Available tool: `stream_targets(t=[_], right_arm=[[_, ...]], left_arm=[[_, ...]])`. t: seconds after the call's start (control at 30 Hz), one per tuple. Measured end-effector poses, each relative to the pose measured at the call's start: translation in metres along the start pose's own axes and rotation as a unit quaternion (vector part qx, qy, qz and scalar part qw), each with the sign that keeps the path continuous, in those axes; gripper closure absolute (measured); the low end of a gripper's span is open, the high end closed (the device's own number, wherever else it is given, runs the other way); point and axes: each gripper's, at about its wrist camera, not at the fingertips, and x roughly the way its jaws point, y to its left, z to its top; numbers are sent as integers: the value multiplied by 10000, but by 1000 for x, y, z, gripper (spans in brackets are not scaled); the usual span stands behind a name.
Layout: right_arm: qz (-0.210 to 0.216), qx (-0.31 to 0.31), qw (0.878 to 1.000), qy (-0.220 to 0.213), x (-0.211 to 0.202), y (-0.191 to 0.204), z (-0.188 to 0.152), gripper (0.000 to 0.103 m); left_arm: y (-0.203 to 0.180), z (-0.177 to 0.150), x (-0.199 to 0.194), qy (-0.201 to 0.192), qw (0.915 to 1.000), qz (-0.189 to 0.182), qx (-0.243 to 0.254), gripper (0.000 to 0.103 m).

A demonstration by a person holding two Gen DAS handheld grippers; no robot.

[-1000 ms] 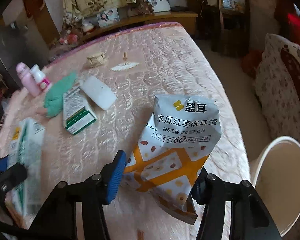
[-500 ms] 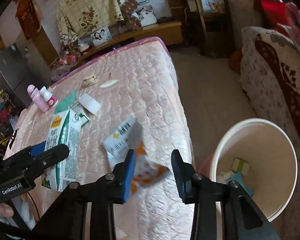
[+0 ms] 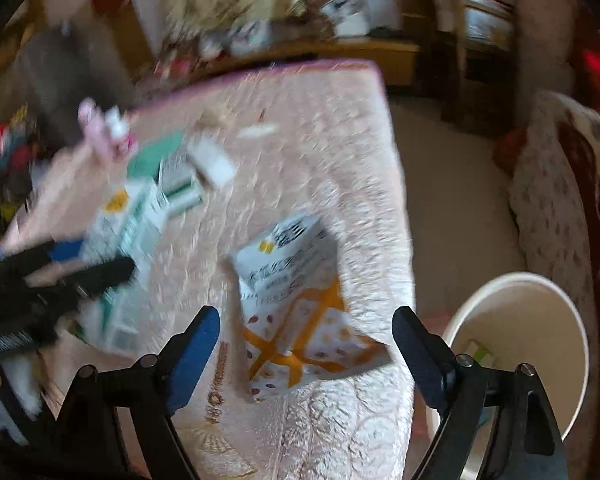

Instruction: Collect trash

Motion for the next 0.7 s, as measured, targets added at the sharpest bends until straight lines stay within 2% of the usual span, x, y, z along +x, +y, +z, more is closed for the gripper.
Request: stream_targets(t=[0.2, 0.23, 0.27, 0.4, 0.43, 0.5, 0.7], right_arm=[[-268, -594, 9963, 565, 45, 16, -4, 16], [-244, -570, 9973, 400, 43, 14, -4, 25], [-245, -441, 9982, 314, 41, 10, -5, 28], [3, 43, 10000, 2, 22, -11, -9, 33], [-45, 85, 9999, -116, 14, -15, -10, 62], [-18, 249, 9994, -246, -1, -26, -13, 62], [-4, 591, 9976, -350, -17, -50, -24, 62]], left_arm=[[4, -1, -1, -7, 10000, -5, -95, 40], [2, 0, -1, -6, 10000, -29, -92, 40], [1, 0, 0, 0, 9999, -58, -90, 40], [-12, 4, 5, 23, 9998, -204, -56, 40], [-16, 5, 6, 28, 9996, -274, -56, 40], [-29, 9, 8, 29, 9990, -447, -43, 40], [-61, 16, 16, 65, 9979, -637, 123, 40]])
